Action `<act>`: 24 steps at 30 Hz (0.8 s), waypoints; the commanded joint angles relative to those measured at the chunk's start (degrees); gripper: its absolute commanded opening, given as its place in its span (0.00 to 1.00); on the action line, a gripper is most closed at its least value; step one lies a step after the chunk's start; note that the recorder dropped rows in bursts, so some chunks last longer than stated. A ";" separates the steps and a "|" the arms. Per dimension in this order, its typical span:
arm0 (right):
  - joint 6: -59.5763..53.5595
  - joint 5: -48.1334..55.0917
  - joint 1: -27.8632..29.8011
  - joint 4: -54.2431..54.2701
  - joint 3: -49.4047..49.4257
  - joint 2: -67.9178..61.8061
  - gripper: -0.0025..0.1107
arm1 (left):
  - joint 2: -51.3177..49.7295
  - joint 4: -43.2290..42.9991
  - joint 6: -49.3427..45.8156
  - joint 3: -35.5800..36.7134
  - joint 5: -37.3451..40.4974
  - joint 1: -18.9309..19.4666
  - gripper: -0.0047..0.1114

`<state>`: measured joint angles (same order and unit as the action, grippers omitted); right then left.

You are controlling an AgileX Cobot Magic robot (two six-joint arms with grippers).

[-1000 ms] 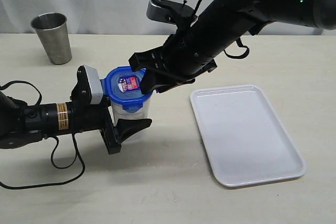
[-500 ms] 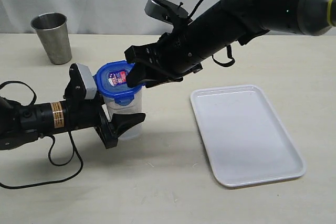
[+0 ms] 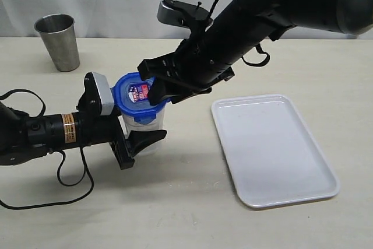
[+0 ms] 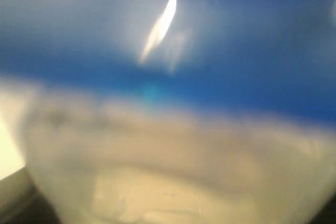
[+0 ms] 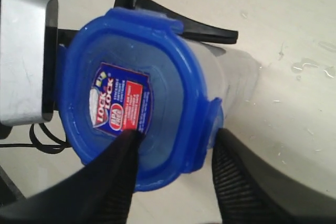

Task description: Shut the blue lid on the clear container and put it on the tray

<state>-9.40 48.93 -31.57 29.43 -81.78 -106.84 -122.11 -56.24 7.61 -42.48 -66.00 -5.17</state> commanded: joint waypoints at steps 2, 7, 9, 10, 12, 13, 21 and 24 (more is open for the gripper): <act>-1.26 0.26 1.72 -9.44 1.46 -0.90 0.33 | 1.38 -3.47 1.27 -0.33 -3.74 -1.40 0.04; 1.27 0.50 2.22 -13.24 1.46 0.72 0.33 | 3.09 -6.21 1.27 -0.33 -3.42 -0.09 0.04; 1.71 0.62 2.22 -14.07 1.46 0.72 0.33 | 3.18 -7.81 1.27 -0.33 -3.96 1.30 0.04; 1.71 0.62 2.22 -14.51 1.46 0.72 0.33 | 3.18 -8.62 1.27 -0.33 -3.96 1.93 0.04; 1.71 0.51 2.22 -14.00 1.46 0.84 0.33 | 3.18 -8.84 1.27 -0.33 -3.96 2.07 0.04; 1.14 0.51 2.22 -13.82 1.46 0.95 0.33 | 3.18 -8.84 1.27 -0.33 -3.96 2.07 0.04; -6.01 -1.32 0.34 -9.21 -0.26 12.79 0.33 | 3.18 -8.54 -1.84 -0.33 -3.96 2.07 0.04; 0.46 -3.10 -6.93 -18.47 -0.26 13.69 0.33 | 3.18 -8.43 -1.83 -0.33 -3.96 2.07 0.04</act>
<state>-13.40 47.21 -33.56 16.76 -81.93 -93.66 -119.45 -65.71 5.91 -42.59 -68.17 -3.22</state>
